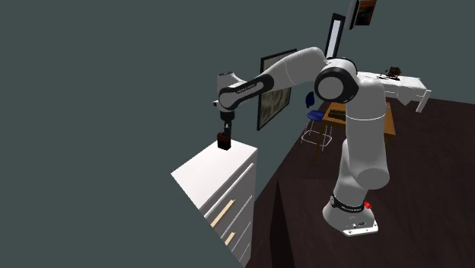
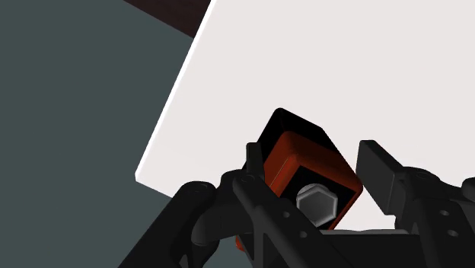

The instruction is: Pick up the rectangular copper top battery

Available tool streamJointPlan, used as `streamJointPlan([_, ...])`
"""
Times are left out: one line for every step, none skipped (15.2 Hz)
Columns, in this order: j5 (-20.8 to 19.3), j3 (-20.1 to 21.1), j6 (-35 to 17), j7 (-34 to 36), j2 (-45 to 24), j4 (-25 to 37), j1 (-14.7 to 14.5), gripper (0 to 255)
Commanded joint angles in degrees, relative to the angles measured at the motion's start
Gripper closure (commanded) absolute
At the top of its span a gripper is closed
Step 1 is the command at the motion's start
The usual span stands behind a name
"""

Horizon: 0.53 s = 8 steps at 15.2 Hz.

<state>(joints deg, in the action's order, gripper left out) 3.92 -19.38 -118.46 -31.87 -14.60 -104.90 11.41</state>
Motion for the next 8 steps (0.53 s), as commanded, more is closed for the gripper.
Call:
streamJointPlan([-0.02,-0.01,-0.01,0.01,-0.04,-0.08,0.00,255])
streamJointPlan([0.00,-0.01,0.00,-0.01,-0.09,-0.02,0.01,255])
streamJointPlan([-0.02,-0.01,0.00,0.00,-0.05,-0.06,0.01,255])
streamJointPlan([-0.03,-0.01,-0.01,0.01,0.00,-0.11,0.00,255])
streamJointPlan([-0.03,0.00,0.00,0.03,-0.03,-0.07,-0.01,255])
streamJointPlan([0.04,0.03,0.12,0.05,-0.23,0.22,-0.01,255])
streamJointPlan([-0.08,-0.01,0.80,0.12,0.06,0.64,-0.04,255])
streamJointPlan([-0.20,-0.04,1.49,0.19,0.33,1.07,-0.06,255])
